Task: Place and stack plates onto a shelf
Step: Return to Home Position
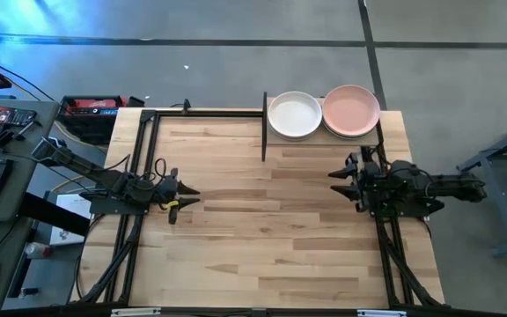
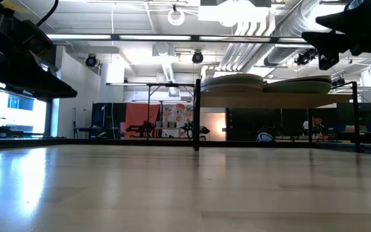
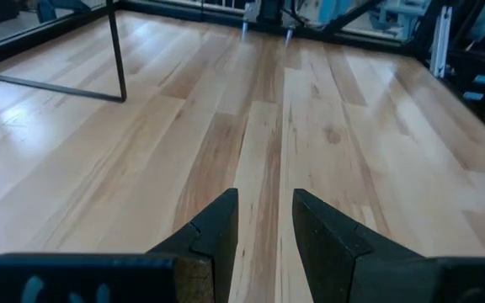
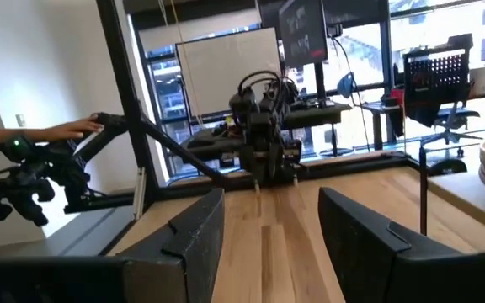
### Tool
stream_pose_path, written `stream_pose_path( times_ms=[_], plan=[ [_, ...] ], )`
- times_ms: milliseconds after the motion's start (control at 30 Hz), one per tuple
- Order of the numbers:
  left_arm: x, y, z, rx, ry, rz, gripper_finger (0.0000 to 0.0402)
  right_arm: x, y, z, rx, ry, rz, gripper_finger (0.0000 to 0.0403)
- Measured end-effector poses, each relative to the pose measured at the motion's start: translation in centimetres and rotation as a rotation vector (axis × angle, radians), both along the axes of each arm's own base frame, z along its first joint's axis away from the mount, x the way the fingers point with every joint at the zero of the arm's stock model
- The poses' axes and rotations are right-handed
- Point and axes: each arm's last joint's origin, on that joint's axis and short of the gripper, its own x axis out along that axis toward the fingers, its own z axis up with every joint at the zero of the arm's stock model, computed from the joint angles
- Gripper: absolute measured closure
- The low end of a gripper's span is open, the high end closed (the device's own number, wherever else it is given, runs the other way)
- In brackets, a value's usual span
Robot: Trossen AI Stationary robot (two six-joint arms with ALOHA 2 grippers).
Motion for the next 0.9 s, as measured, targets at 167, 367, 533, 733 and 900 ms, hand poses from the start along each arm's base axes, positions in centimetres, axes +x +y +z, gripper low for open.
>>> stream_pose_path(
  times_ms=[167,367,533,733,900],
  plan=[
    [-0.3,0.1,0.7,-0.028,-0.07,0.0,0.03,0.1,-0.1,-0.5,-0.027,0.037,-0.024,0.0221],
    [-0.7,0.3,1.7,-0.07,-0.173,0.0,0.03,0.1,-0.4,-1.2,-0.027,0.108,-0.127,0.0221],
    [-1.2,0.5,2.5,-0.103,-0.254,0.0,0.03,0.1,-0.4,-1.5,-0.008,0.147,-0.142,0.0221],
    [-1.7,0.7,3.1,-0.134,-0.331,0.0,0.03,0.1,-0.3,-2.1,0.004,0.201,-0.121,0.0221],
    [-2.0,0.8,3.6,-0.155,-0.383,0.0,0.03,0.1,-0.2,-2.4,-0.001,0.234,-0.082,0.0221]
  ],
)
